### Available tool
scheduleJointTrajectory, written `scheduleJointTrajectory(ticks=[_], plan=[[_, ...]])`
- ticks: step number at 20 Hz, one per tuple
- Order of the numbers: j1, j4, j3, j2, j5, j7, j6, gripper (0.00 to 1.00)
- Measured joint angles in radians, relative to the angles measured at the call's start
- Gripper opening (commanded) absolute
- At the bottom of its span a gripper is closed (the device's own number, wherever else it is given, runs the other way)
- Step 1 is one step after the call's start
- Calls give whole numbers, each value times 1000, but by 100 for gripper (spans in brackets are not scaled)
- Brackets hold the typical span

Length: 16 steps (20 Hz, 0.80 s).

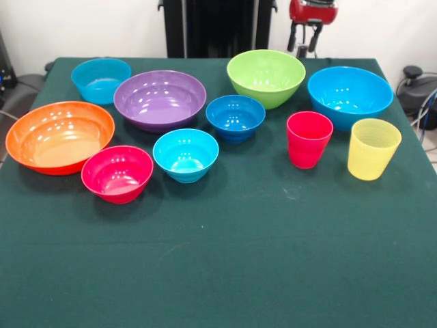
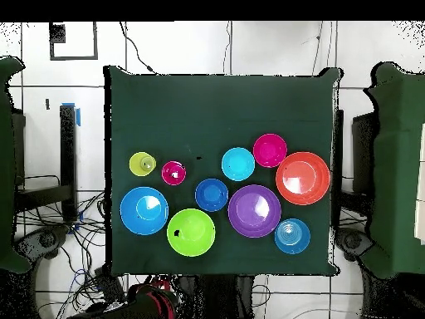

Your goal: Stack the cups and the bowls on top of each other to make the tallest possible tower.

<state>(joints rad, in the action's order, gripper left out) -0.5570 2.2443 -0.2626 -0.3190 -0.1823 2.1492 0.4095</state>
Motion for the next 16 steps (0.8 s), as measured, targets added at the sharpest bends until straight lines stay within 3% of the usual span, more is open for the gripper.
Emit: scheduleJointTrajectory(ticks=[16], plan=[[19,0,-2,8,-30,0,-21,100]])
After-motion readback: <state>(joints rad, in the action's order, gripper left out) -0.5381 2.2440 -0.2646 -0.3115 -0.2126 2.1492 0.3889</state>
